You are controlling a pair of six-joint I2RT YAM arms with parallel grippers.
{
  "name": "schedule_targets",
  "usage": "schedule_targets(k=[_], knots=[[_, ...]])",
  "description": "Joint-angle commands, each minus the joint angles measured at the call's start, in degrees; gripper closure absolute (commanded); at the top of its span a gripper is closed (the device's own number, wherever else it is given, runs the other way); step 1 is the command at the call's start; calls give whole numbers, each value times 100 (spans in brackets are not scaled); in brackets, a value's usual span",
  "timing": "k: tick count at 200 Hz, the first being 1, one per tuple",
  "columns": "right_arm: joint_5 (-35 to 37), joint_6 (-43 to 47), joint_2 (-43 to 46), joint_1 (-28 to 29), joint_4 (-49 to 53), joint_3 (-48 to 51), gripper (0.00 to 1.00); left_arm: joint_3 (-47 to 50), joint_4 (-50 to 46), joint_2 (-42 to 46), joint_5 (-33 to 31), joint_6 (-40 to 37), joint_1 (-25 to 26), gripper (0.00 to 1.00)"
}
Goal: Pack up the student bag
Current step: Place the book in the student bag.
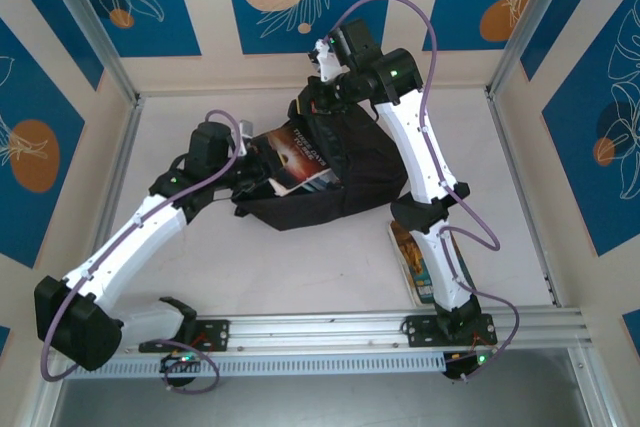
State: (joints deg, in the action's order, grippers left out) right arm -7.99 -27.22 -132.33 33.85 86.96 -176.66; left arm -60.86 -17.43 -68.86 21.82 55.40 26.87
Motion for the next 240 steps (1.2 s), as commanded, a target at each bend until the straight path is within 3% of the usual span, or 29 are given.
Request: schedule_targets(k=[1, 80, 148, 202, 225, 240], knots=[[-383, 24, 93, 8, -158, -406, 100, -488, 519, -8, 162, -106, -52, 100], [-519, -79, 97, 174, -158, -407, 100, -726, 1765, -1251, 241, 186, 77, 100], [-519, -187, 43, 260, -230, -411, 100, -1016, 1602, -2005, 159, 127, 740, 100], [-88, -161, -29, 521, -145, -404, 100, -1709, 2508, -3431, 268, 497, 760, 100], [188, -154, -18, 555, -96, -406, 100, -1927, 2943, -3810, 558, 855, 766, 70], [477, -123, -14, 553, -12, -409, 100, -1819, 2818, -3613, 590, 709, 761, 58]])
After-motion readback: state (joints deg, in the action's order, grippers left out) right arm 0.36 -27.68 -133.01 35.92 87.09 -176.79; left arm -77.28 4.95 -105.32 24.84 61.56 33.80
